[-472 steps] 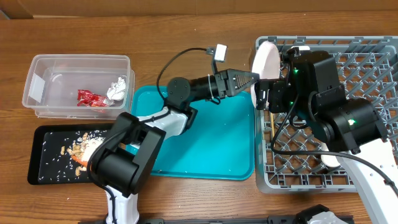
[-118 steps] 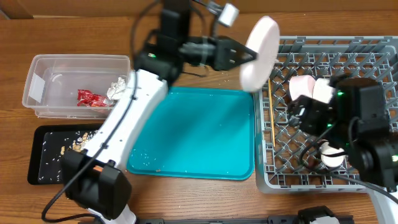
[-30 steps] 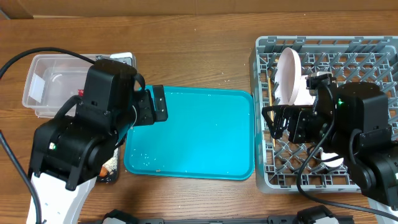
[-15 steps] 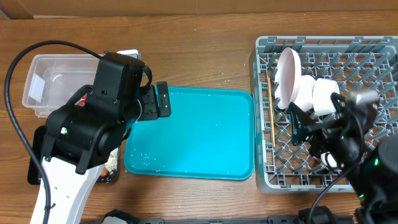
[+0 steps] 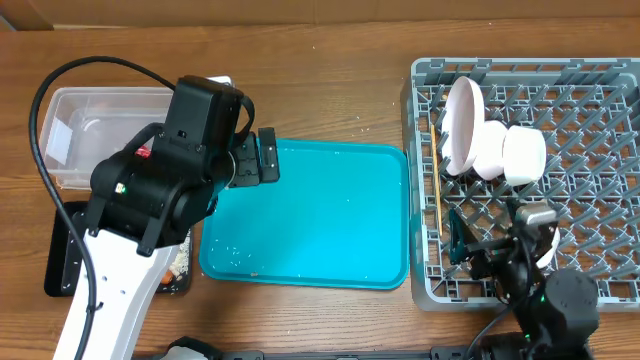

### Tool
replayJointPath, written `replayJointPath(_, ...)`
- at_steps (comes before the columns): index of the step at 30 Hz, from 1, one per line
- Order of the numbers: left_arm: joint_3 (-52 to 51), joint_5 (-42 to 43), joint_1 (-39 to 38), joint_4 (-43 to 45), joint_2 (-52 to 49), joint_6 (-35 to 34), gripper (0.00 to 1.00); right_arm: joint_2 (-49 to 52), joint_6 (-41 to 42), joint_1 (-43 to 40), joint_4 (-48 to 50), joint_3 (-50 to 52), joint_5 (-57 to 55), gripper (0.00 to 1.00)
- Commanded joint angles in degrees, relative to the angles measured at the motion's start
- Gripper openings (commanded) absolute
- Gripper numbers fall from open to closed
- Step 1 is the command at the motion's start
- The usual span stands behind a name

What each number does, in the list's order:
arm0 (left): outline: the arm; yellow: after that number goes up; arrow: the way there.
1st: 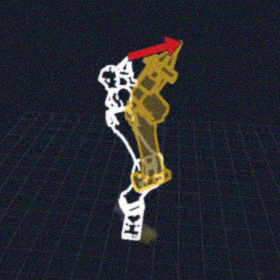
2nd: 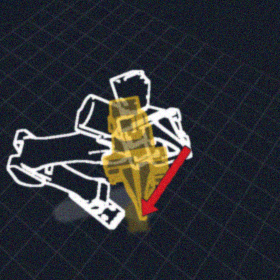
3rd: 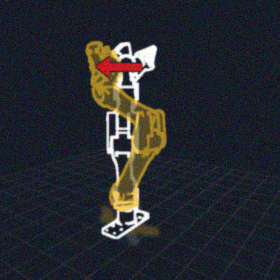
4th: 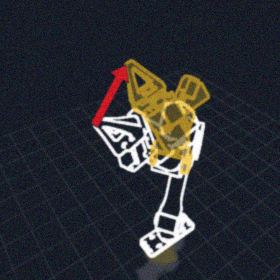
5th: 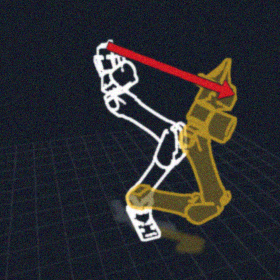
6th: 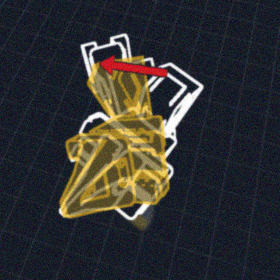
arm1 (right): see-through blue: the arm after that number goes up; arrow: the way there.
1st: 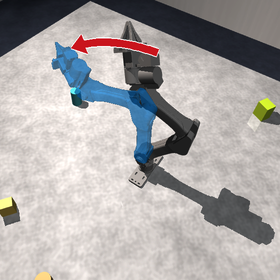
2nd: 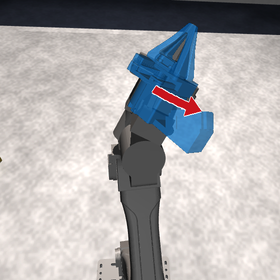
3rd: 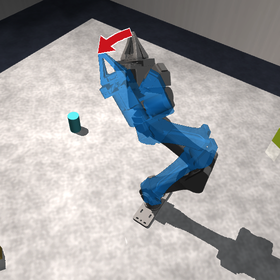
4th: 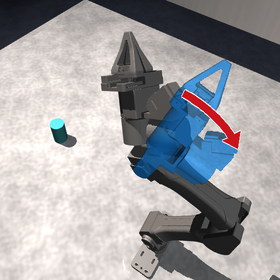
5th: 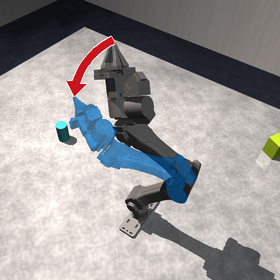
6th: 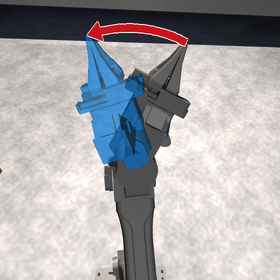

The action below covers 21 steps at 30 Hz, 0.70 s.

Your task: Sort waste into correct bins and load items into the dishwasher

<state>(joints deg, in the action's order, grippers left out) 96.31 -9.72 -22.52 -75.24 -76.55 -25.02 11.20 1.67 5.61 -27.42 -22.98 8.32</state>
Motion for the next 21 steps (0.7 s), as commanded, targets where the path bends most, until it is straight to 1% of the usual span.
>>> replayJointPath(1, 0.26, -0.98, -0.33, 0.09, -1.18, 1.03, 1.0, -5.2, -0.2, -0.83, 3.32, 6.01, 0.33, 1.0)
replayJointPath(7, 0.26, -0.98, -0.33, 0.09, -2.05, 1.03, 1.0, -10.88, -0.22, -1.79, 10.03, 16.24, 0.28, 1.0)
replayJointPath(8, 0.26, -0.98, -0.33, 0.09, -2.1, 1.03, 1.0, -11.06, -0.17, -1.84, 13.66, 18.78, 0.31, 1.0)
replayJointPath(10, 0.26, -0.98, -0.33, 0.09, -2.1, 1.03, 1.0, -11.06, -0.2, -1.86, 17.62, 19.58, 0.31, 1.0)
replayJointPath(14, 0.26, -0.98, -0.33, 0.09, -2.1, 1.03, 1.0, -11.06, -0.2, -1.84, 19.78, 20.96, 0.28, 1.0)
replayJointPath(17, 0.26, -0.98, -0.33, 0.09, -2.1, 1.03, 1.0, -11.06, -0.22, -1.84, 23.71, 22.6, 0.26, 1.0)
replayJointPath(21, 0.26, -0.98, -0.33, 0.09, -2.1, 1.03, 1.0, -11.04, -0.2, -1.84, 23.67, 22.53, 0.28, 1.0)
